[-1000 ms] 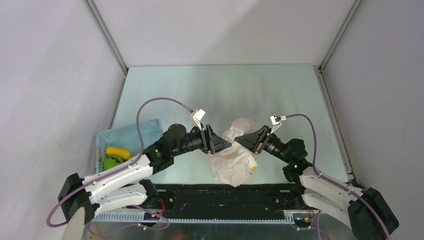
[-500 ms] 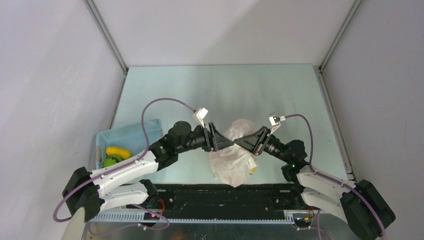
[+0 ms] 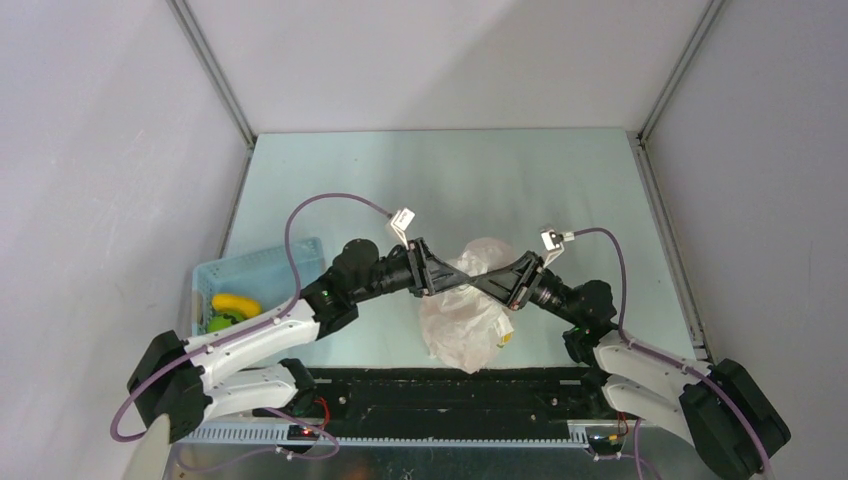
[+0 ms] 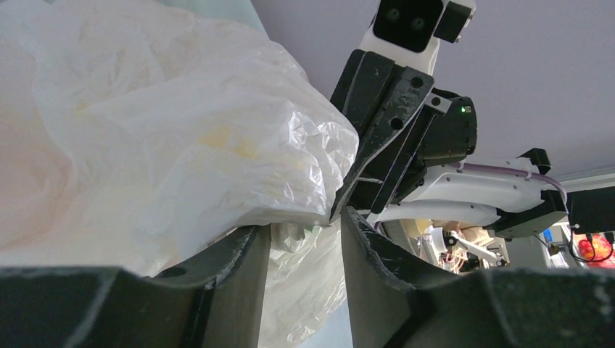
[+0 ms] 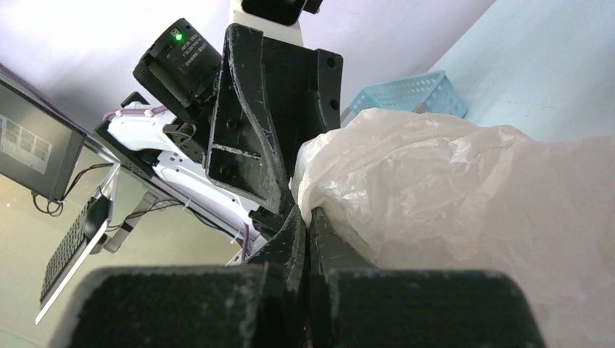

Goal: Place the fake fruits into the plastic bag and tie a complex knot
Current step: Tie the plastic bag at the center of the board.

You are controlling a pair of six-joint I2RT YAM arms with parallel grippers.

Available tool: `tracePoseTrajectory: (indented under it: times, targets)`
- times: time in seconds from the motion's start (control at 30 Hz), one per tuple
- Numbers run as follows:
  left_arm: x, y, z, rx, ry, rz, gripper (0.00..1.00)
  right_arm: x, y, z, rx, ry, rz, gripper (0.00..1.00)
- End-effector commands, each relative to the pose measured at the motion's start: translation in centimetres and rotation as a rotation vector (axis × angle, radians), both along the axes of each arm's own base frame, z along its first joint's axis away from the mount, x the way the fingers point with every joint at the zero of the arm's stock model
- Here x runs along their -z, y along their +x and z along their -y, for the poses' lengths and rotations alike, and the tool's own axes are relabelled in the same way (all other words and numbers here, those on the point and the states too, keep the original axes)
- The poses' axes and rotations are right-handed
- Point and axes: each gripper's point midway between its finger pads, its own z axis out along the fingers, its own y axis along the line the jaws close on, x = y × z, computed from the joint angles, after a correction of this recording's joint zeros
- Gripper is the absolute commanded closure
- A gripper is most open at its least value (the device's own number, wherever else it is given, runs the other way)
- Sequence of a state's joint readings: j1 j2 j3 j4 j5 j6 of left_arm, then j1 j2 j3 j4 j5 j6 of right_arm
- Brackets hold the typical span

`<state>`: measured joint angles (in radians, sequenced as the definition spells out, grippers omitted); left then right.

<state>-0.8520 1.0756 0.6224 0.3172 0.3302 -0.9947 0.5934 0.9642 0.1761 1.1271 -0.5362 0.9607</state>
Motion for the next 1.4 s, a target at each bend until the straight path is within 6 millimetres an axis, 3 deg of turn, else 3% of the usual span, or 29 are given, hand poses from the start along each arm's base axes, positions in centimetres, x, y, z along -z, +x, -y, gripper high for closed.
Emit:
tracePoseTrajectory:
  times: [0.0, 0.2, 0.4, 0.53, 0.6, 1.23, 1.37]
  targets:
    - [-1.9, 0.0, -0.1, 0.007, -0.069, 0.035, 0.58, -0.9, -0.5, 0.3, -0.005, 0.022, 0.047, 1.0]
    - [-1.4, 0.1, -0.5, -0.013, -0.052, 0.023, 0.7, -0.9, -0.4, 0.3, -0.002, 0.02, 0.045, 1.0]
    - [-1.3, 0.2, -1.0, -0.038, -0.048, 0.022, 0.76, -0.9, -0.4, 0.3, 0.0, 0.021, 0.045, 1.0]
    - [-1.2, 0.1, -0.9, -0.031, -0.043, 0.016, 0.64, -1.0, -0.4, 0.3, 0.001, 0.022, 0.047, 1.0]
    - [-1.1, 0.1, -0.8, -0.027, -0.042, 0.013, 0.63, -0.9, -0.4, 0.3, 0.002, 0.02, 0.045, 1.0]
    - [-0.5, -0.5, -0.8, -0.002, -0.046, -0.011, 0.77, -0.8, 0.0, 0.5, 0.024, 0.018, 0.033, 1.0]
    - [-0.4, -0.6, -0.7, 0.004, -0.049, -0.013, 0.73, -0.7, 0.2, 0.5, 0.03, 0.014, 0.029, 1.0]
